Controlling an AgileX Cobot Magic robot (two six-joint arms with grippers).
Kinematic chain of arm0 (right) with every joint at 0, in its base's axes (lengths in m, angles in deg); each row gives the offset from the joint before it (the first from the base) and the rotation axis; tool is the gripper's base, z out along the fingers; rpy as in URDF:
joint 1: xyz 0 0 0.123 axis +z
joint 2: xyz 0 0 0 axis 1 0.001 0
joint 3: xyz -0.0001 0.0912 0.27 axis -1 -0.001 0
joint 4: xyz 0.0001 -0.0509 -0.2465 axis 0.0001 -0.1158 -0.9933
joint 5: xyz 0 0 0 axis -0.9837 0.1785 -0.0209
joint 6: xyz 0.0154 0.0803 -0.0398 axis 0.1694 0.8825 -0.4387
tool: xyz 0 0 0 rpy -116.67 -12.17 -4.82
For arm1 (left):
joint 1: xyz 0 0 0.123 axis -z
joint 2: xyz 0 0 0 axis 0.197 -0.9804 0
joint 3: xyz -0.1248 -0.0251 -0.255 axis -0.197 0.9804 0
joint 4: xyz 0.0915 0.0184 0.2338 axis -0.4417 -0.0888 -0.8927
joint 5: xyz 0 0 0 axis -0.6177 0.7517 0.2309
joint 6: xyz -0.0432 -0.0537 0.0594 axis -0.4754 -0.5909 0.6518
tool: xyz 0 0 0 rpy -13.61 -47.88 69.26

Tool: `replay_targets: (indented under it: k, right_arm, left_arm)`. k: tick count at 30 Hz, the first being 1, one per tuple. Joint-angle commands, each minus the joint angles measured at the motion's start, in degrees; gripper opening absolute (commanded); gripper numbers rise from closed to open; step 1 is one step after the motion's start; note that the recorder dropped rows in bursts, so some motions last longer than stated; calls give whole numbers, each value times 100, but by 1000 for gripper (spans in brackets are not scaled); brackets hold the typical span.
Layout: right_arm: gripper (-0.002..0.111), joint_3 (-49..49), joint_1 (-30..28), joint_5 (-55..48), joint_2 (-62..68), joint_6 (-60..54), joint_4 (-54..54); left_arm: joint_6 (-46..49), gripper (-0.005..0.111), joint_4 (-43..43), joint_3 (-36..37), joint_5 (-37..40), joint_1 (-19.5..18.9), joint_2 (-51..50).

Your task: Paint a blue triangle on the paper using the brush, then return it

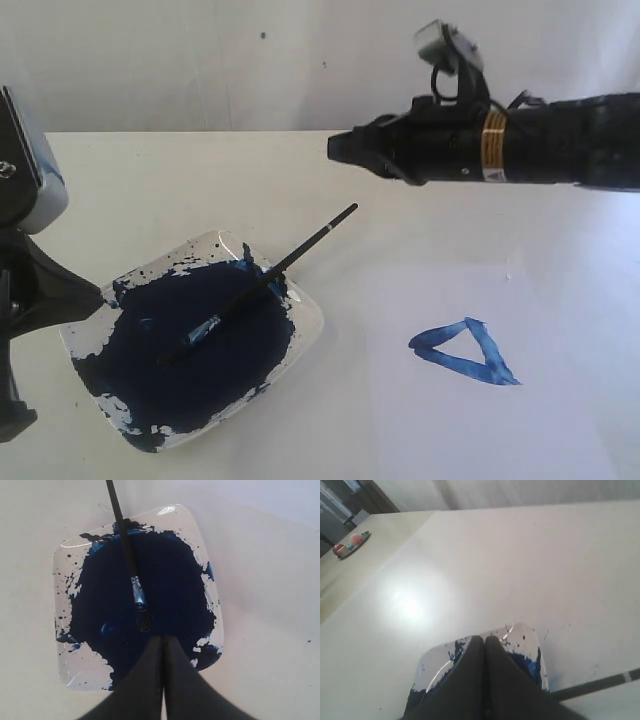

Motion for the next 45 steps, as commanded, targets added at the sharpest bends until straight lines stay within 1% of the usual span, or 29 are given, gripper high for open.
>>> replay_targets:
  k: [1,3,6,7,9,11,14,15,19,22,25,29,32,37,45]
  right_arm:
    - [0,-4,-38,-334,-1351,-160,-1076]
    - [0,-38,-89,-417,-2172,282,-2167]
    - [0,-505,-281,-848,-3174,208,-2167]
    - [0,-833,-354,-1243,-3551,208,-2167]
    - [0,-1407,-377,-1769,-3849,222,-2167]
    - [0,-1994,-377,-2164,-3867,233,-2167]
    - [0,-2522,-367,-2325,-3646,266,-2107]
    - [0,-2646,-367,-2458,-3647,266,-1911]
    - [0,-2704,-367,-2720,-3774,211,-1750]
    - [0,-2735,-445,-3028,-4120,197,-1750]
    - [0,-2833,-811,-3018,-4607,232,-1733]
    - [0,-3152,-1499,-2996,-5294,307,-1628]
    - [0,-3483,-1809,-3027,-5724,447,-1628]
    - [0,-3956,-1951,-3056,-6428,519,-1628]
    - [0,-4552,-1959,-3237,-8692,519,-1639]
  left_arm:
    - [-42,0,18,27,26,0,42]
    - [-42,0,18,27,26,0,42]
    - [-42,0,18,27,26,0,42]
    - [-42,0,18,27,26,0,42]
    - [-42,0,18,27,26,0,42]
    - [-42,0,18,27,26,0,42]
    - [-42,0,18,27,26,0,42]
    - [-42,0,18,27,26,0,42]
    - [-42,0,18,27,26,0,42]
    - [-42,0,18,27,26,0,42]
    - [-48,0,18,27,15,0,42]
    - [-48,0,18,27,15,0,42]
    - [-48,0,18,27,15,0,42]
    - [-48,0,18,27,15,0,42]
    - [-48,0,18,27,15,0,42]
